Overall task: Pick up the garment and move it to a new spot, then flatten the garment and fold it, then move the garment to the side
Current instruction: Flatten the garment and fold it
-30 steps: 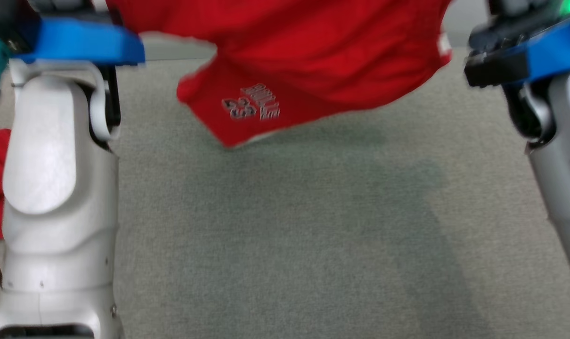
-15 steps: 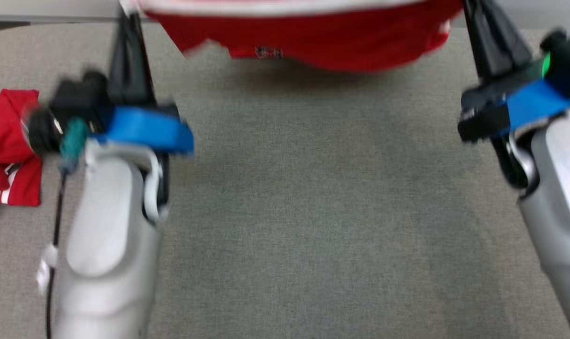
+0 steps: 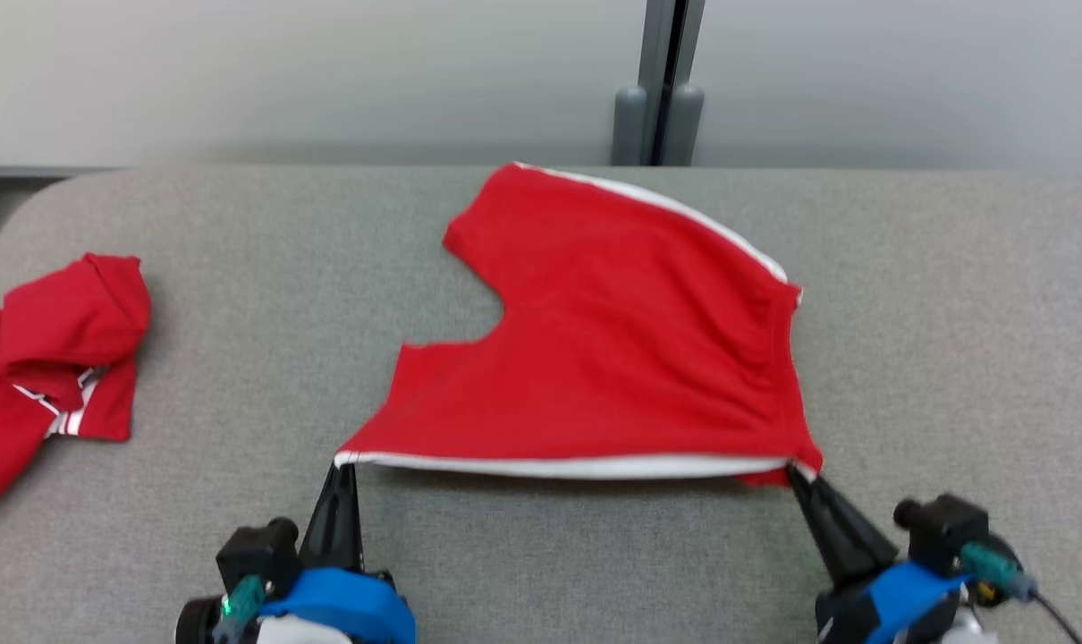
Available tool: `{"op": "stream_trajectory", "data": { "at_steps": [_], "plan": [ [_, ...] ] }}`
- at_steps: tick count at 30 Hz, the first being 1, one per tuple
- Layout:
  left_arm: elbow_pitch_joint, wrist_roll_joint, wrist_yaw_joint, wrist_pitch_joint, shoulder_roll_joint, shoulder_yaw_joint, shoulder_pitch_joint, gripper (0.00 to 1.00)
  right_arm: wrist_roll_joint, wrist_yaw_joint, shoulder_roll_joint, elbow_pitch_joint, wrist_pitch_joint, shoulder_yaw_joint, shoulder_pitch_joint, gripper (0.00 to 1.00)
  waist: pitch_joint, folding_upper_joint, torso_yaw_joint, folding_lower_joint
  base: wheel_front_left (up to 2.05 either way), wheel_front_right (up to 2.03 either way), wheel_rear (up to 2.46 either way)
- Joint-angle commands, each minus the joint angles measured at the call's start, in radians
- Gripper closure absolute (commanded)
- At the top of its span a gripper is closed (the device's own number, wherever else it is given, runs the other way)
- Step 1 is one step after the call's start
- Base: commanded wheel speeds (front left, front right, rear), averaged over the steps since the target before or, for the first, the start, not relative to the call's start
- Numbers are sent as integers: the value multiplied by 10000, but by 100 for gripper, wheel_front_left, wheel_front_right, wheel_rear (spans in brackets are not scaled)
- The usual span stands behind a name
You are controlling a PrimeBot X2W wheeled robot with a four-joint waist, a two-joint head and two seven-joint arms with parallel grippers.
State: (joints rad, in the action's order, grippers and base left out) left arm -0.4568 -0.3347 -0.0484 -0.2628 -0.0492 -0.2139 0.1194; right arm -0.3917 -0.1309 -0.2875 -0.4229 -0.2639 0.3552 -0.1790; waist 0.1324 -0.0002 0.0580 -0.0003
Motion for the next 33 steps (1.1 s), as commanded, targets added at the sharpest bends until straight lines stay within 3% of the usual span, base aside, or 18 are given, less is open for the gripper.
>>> {"op": "stream_trajectory", "data": {
  "at_steps": [1,9,15,18,24,33],
  "plan": [
    [76,26,-42,-29,-22,31,-217,100,12,2,11,82,-8,37,406,100,-368,2,-191,3,0,0,0],
    [180,319,105,-30,-24,334,-1953,100,118,1,216,142,-7,255,1985,100,-1493,2,-205,3,0,0,0],
    [575,962,313,-28,-22,667,-2653,100,426,1,169,273,-7,810,2499,100,-1695,2,-213,3,0,0,0],
    [769,1044,347,-30,-9,872,-2656,100,299,2,231,445,-7,623,2491,100,-1568,2,-324,3,0,0,0],
    [958,1435,580,-28,-11,689,-1509,100,47,1,537,781,-7,110,1831,100,-1027,2,-572,3,0,0,0],
    [-493,3269,1085,-27,-931,-95,3016,100,-432,1,1311,833,-6,-204,-590,100,792,2,-1424,3,0,0,0]
  ]
}}
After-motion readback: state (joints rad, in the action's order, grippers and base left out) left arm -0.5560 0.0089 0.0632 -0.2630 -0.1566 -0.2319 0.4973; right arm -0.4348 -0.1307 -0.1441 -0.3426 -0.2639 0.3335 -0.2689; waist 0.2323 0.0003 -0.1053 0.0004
